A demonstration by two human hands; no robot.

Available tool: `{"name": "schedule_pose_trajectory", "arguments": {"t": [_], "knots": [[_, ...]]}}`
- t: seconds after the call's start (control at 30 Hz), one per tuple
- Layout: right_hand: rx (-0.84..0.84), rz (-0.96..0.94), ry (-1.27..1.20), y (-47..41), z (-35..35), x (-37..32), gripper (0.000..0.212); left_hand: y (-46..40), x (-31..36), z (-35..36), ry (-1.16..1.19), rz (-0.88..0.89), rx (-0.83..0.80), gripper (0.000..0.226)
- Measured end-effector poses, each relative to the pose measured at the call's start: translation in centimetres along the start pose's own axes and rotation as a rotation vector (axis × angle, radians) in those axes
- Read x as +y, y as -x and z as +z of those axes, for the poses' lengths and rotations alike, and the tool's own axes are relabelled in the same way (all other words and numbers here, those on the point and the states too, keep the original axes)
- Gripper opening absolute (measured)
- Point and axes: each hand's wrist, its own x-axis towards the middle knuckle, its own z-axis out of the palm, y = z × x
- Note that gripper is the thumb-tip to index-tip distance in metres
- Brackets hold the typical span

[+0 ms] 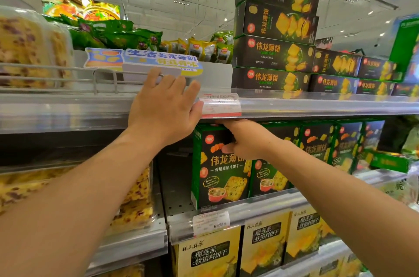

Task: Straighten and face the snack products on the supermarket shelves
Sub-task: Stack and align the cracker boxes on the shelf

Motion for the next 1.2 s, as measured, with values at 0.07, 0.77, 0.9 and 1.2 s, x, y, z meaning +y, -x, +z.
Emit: {"name": "schedule_pose_trajectory", "arguments": {"t": [0.07, 0.77, 0.9, 1.2], "knots": [[-0.019, 0.000, -0.009, 0.2, -0.1, 0.0, 0.085, 0.0, 0.0, 0.0, -0.004, 0.001, 0.008, 0.043], [0.465, -0.005, 0.021, -1.4, -22.6, 5.4, 0.027, -6.1, -0.1, -0.1, 0.094, -0.346, -0.093, 0.053], [0.531, -0.025, 0.107, -6.5, -25.8, 7.5, 0.040, -7.3, 0.5, 0.3, 0.044, -0.516, -0.120, 0.053], [0.333, 0.028, 0.068, -10.9, -27.3, 10.3, 0.069, -7.2, 1.4, 0.5, -0.136, -0.598, -0.109, 0.053]]}}
